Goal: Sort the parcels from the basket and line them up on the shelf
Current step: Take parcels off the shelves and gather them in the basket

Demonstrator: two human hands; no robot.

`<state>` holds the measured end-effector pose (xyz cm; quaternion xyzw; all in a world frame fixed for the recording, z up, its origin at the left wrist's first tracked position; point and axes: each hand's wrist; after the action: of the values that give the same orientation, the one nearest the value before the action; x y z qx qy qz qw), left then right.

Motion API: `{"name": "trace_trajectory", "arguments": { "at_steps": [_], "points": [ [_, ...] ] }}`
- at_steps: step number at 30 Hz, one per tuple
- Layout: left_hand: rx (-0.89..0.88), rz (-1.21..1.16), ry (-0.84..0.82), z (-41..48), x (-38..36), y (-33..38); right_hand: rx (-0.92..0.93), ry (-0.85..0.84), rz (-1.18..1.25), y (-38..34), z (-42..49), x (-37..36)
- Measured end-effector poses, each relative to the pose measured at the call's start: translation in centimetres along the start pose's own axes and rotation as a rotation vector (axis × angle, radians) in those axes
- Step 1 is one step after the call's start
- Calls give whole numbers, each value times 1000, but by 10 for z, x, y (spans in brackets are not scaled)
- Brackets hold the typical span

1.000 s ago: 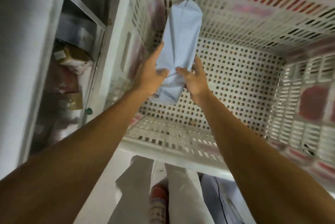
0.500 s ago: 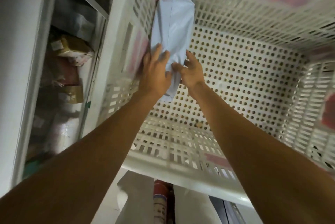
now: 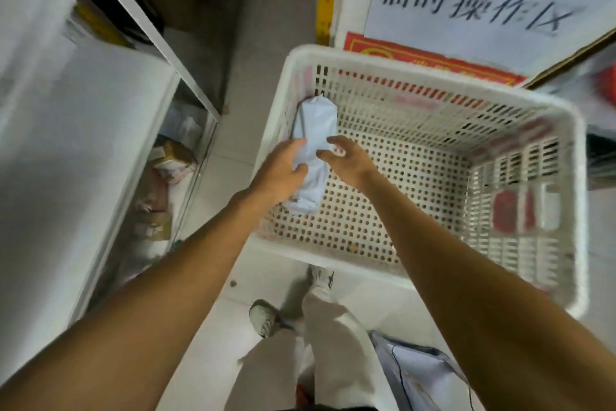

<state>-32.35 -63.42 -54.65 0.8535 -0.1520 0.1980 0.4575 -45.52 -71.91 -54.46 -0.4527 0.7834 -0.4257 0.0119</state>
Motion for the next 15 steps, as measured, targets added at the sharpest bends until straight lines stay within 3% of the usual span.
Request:
{"name": "trace_trajectory", "arguments": {
  "at_steps": [8,15],
  "points": [
    [-53,168,130,-110,169,27,270,20,-135,-142,-94,-28],
    [-39,201,466,-249,313,29,656,-132,-237,-302,-171,-98]
  ]
}}
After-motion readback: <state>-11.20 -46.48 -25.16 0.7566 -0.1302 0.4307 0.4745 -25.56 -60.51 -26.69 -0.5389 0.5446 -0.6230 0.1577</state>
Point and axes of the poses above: each hand's wrist, its own z-axis towards the middle knuckle, its own x-axis out of the back of the hand, y = z × x, and after that the axes turned 3 degrees about -y, right-handed
